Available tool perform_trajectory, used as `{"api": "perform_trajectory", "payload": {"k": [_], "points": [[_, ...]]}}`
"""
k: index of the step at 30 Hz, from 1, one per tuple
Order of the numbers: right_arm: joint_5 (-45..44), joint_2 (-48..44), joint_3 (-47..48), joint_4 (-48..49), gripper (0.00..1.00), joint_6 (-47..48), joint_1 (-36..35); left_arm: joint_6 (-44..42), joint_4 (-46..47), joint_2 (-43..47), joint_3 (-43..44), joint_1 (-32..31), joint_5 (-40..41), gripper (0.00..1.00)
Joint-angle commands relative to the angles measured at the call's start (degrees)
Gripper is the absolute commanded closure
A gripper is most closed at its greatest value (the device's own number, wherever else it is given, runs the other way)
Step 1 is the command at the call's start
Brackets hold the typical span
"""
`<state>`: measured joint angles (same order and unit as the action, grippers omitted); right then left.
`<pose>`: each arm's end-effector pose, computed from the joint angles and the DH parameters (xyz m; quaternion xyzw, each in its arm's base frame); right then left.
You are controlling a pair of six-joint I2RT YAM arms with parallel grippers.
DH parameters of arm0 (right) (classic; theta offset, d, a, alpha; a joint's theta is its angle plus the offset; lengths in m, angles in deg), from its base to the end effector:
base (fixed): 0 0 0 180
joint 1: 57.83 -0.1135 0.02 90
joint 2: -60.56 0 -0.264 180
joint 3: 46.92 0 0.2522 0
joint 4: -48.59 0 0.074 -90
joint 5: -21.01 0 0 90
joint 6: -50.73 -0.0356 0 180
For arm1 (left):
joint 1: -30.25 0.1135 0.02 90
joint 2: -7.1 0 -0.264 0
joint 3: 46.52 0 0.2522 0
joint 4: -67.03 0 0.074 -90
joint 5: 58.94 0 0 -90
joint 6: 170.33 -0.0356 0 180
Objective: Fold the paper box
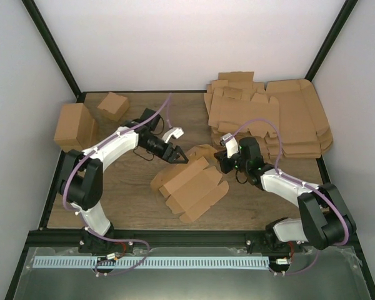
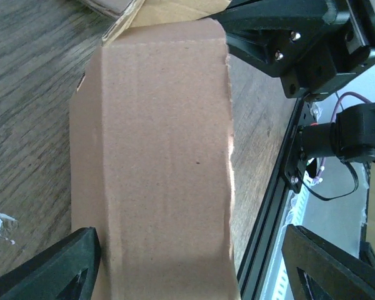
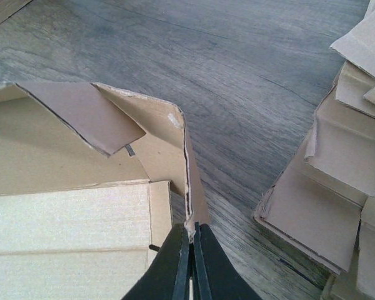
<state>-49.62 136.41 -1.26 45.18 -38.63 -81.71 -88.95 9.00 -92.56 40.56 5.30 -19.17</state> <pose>0.2358 0.1173 0.1831 -0.2622 0.8320 0.2390 0.4264 0.2991 -0.1693 0.2275 0.3262 0.8339 -0.4358 0.0915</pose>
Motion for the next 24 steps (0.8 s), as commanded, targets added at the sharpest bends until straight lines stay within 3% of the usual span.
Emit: {"api": "perform_trajectory", "payload": {"k": [1,5,12,15,18,24], "points": [[0.21,-0.27,2.55,0.46,0.99,0.68,-0.74,-0.21,-0.12,-0.91,-0.13,0.08,-0.78,0.22],[0.43,-0.31,2.61,0.59,0.99,0.52,-0.73,-0.08,0.32,-1.47,-0.96,0.09,-1.47,0.37],[0.21,-0.20,2.56,0.44,0.99,0.44,-0.73,-0.10,0.58,-2.17,-1.96,0.08,-0.15,0.39],[0.08,-0.30,2.52,0.59,0.99,0.34,-0.87,0.07,1.00,-2.22,-3.10,0.09,0.31,0.31],[0.04,-0.53,2.35,0.95,0.99,0.07,-0.89,0.37,1.41,-2.34,-4.02,0.00,0.27,0.41],[0.13,-0.97,1.95,1.20,0.99,-0.47,-1.40,2.29,2.58,-2.00,-5.01,-0.42,2.12,0.46]]}}
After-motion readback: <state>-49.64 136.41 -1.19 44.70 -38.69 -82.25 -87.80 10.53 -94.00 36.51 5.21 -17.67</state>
